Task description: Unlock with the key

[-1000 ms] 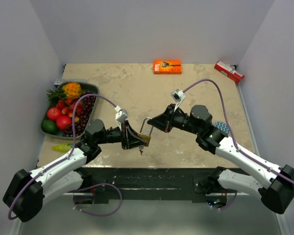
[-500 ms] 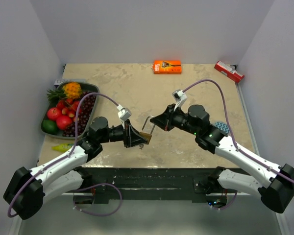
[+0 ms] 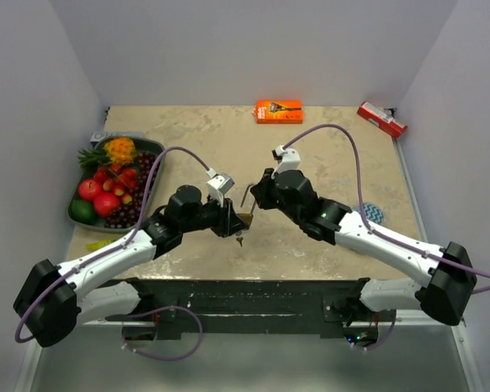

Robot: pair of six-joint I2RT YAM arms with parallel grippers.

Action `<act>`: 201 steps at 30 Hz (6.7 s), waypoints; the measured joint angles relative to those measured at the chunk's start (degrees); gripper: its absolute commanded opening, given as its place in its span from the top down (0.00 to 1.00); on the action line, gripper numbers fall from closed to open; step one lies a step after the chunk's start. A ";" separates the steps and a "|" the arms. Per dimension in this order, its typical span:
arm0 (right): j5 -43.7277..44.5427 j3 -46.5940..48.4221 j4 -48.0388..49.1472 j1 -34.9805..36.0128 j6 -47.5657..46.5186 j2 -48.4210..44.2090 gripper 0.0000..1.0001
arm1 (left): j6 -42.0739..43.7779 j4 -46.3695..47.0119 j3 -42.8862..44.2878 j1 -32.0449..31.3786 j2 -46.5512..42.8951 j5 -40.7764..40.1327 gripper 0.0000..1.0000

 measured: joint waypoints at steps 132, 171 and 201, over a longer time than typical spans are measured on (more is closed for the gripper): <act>-4.46 11.65 2.03 -0.98 8.07 38.82 0.23 | 13.25 -21.49 10.97 15.91 -9.86 -15.87 0.01; 6.27 36.96 -13.40 -0.87 0.31 54.90 0.71 | 14.05 -23.63 9.20 21.90 -15.39 -21.05 0.01; -2.05 59.43 -14.69 -7.02 -3.45 66.18 0.11 | 14.14 -23.58 9.11 22.27 -14.21 -22.43 0.01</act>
